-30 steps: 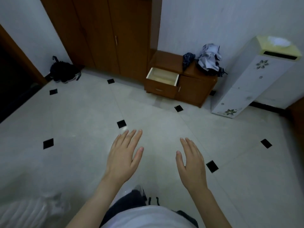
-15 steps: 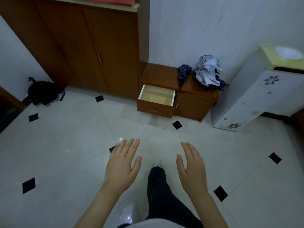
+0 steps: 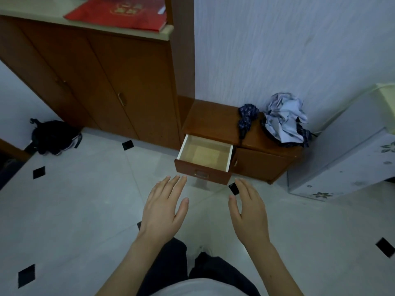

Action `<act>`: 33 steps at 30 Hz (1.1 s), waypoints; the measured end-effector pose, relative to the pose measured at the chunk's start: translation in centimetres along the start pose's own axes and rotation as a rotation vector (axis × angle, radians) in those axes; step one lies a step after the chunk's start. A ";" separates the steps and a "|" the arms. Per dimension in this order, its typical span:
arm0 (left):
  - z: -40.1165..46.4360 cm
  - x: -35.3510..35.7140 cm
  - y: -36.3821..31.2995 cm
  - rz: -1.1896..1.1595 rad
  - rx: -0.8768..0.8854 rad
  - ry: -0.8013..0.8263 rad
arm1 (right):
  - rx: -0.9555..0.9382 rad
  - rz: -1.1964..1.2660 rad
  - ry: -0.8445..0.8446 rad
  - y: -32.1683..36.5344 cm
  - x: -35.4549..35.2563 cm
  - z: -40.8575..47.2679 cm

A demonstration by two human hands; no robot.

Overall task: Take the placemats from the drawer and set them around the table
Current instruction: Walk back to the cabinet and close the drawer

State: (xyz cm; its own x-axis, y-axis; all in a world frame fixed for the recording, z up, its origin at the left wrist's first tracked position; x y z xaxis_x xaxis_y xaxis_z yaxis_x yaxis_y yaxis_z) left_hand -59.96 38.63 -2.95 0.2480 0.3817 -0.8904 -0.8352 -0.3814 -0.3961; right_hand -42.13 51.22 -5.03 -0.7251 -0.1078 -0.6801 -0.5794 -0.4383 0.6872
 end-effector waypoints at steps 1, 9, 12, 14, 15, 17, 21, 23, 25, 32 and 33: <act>1.3 0.4 0.1 -0.004 0.007 0.005 | 0.005 0.003 -0.001 -0.2 0.5 1.2; 12.3 5.2 2.5 -0.068 0.140 0.069 | 0.092 0.015 -0.063 -2.4 6.1 9.2; 16.6 9.2 5.0 -0.087 0.209 0.090 | 0.114 0.017 -0.110 -4.1 10.0 11.8; 19.4 12.7 6.9 -0.088 0.253 0.083 | 0.115 0.019 -0.127 -5.9 13.5 13.6; 20.7 14.7 7.9 -0.081 0.273 0.076 | 0.121 0.021 -0.130 -7.1 15.5 14.4; 22.8 18.8 9.9 -0.075 0.292 0.070 | 0.123 0.005 -0.125 -9.5 19.4 15.7; 25.2 27.3 14.4 -0.077 0.289 0.090 | 0.088 -0.042 -0.073 -14.4 27.2 17.5; 25.1 31.6 16.7 -0.077 0.279 0.104 | 0.074 -0.067 -0.041 -17.3 30.7 17.8; 24.6 35.6 18.9 -0.089 0.265 0.108 | 0.072 -0.077 -0.023 -20.1 34.0 17.9; 24.3 46.0 24.7 -0.083 0.257 0.053 | -0.066 -0.145 -0.015 -28.1 43.9 16.3; 24.8 46.9 25.1 -0.091 0.271 0.038 | -0.097 -0.170 -0.026 -29.1 45.1 16.0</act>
State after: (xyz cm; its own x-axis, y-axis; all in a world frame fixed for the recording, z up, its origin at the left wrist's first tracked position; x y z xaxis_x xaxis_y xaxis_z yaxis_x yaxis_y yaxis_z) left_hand -81.47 67.81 -49.12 0.3418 0.3700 -0.8638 -0.9082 -0.1060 -0.4048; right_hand -63.91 73.40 -51.62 -0.6301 -0.0027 -0.7765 -0.6566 -0.5320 0.5347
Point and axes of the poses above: each hand's wrist, its own z-axis towards the middle knuckle, its own x-axis out of the palm, y = z × x, the point moved 6 cm from there along z, towards the middle knuckle, and after that the axes turned 10 degrees about -y, right-handed, at the moved point
